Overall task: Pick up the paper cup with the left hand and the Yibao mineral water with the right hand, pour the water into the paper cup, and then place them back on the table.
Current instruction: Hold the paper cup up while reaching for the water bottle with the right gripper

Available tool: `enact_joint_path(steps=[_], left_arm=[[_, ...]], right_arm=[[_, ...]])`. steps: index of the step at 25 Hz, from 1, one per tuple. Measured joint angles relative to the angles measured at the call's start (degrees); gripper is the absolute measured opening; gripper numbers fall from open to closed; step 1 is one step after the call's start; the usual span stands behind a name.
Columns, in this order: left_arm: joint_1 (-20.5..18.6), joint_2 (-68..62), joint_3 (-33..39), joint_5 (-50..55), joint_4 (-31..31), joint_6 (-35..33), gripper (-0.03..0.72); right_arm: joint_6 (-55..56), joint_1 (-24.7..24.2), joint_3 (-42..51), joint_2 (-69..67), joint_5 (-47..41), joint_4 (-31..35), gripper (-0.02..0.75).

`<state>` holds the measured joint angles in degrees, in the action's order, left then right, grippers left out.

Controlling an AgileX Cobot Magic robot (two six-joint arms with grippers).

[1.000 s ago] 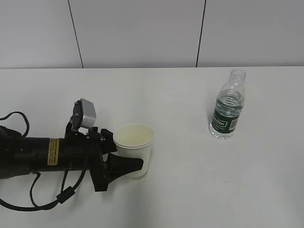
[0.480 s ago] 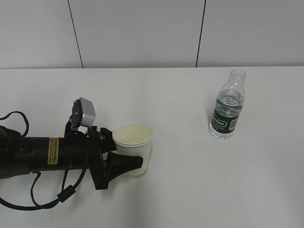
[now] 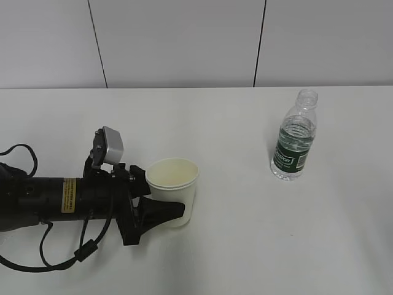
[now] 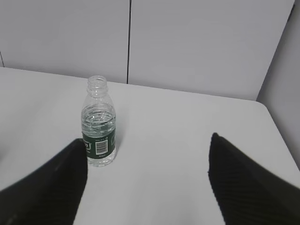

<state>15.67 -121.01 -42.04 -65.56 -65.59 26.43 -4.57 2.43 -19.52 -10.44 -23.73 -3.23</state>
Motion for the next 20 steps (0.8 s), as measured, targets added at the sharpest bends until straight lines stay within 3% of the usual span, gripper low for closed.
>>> enact_joint_path(steps=[16,20], left_arm=[[0.0,0.0,0.0,0.0,0.4,0.0,0.470],[0.0,0.0,0.0,0.0,0.5,0.0,0.470]], right_arm=[[-3.6,0.0,0.6,-33.7,30.2,-0.3,0.592],[1.8,0.0,0.6,-41.4,37.8,-6.8,0.592]])
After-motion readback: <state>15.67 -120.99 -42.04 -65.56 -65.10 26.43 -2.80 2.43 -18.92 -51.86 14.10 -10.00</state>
